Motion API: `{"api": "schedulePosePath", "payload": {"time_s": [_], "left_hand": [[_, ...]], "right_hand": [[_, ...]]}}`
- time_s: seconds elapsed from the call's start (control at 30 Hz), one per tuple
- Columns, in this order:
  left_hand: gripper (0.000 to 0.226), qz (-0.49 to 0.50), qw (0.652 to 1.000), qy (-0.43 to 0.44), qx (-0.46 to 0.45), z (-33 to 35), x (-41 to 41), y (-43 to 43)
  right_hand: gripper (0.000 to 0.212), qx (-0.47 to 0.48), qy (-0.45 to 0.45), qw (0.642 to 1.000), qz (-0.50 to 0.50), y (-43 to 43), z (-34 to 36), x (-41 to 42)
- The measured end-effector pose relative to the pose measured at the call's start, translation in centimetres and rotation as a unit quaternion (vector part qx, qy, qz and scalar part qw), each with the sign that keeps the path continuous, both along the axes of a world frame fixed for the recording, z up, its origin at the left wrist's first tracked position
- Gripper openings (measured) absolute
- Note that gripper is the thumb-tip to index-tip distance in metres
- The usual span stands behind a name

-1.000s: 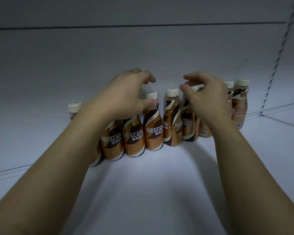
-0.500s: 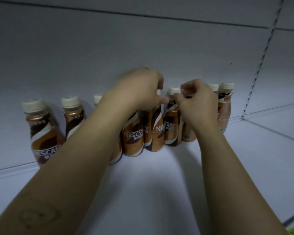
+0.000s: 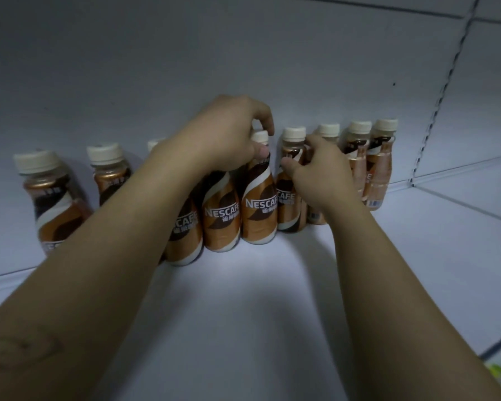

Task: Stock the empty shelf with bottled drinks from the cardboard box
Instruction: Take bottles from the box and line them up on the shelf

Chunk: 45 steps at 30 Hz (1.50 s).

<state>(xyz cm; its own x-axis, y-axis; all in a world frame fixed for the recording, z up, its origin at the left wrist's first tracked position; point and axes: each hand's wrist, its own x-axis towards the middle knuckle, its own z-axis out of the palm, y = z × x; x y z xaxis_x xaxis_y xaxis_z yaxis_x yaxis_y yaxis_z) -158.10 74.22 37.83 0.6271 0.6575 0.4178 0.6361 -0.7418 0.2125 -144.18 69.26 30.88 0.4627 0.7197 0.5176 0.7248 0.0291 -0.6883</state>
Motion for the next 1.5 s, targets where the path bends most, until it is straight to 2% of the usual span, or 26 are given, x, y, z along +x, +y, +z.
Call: {"api": "schedulePosePath", "payload": {"time_s": [0.27, 0.43, 0.6, 0.67, 0.8, 0.87, 1.1, 1.17, 1.27, 1.33, 1.5], "left_hand": [[0.029, 0.009, 1.0, 0.003, 0.015, 0.2, 0.0, 0.1], [0.031, 0.022, 1.0, -0.003, 0.02, 0.3, 0.3, -0.1], [0.035, 0.024, 0.999, 0.013, 0.016, 0.4, 0.5, -0.2], [0.037, 0.021, 1.0, 0.015, 0.017, 0.4, 0.5, -0.1], [0.056, 0.042, 0.998, 0.035, 0.035, 0.3, 0.9, -0.5], [0.063, 0.067, 0.996, 0.029, 0.045, 0.5, 0.9, -0.7], [0.055, 0.068, 0.997, 0.016, 0.034, 0.2, 1.1, -0.6], [0.052, 0.069, 0.997, 0.013, 0.034, 0.2, 1.1, -0.5], [0.049, 0.071, 0.997, 0.009, 0.032, 0.1, 1.1, -0.5], [0.049, 0.073, 0.997, 0.011, 0.034, 0.1, 1.2, -0.5], [0.05, 0.064, 0.997, 0.022, 0.037, 0.0, 1.1, -0.3]], "right_hand": [[0.033, -0.029, 0.009, 1.0, 0.004, -0.2, 0.7, 0.5], [0.03, -0.088, -0.052, 0.995, 0.002, -0.3, 1.8, 0.7], [0.016, -0.037, -0.053, 0.998, 0.006, -0.3, 0.4, 0.7], [0.025, -0.007, -0.067, 0.998, -0.016, 0.2, -0.1, 0.6], [0.059, 0.002, -0.141, 0.984, -0.108, 0.7, -0.4, 0.5], [0.063, -0.001, -0.163, 0.976, -0.147, 0.7, -0.2, 0.4], [0.048, 0.018, -0.075, 0.994, -0.074, 0.0, 0.4, 0.4], [0.053, 0.021, -0.054, 0.997, -0.045, -0.2, 0.6, 0.6], [0.067, 0.029, 0.039, 0.998, 0.026, -0.6, 0.3, 1.2], [0.063, 0.033, 0.078, 0.995, 0.058, -0.7, 0.0, 1.7], [0.055, 0.048, 0.018, 0.998, 0.028, -0.8, -0.5, 1.7]]}}
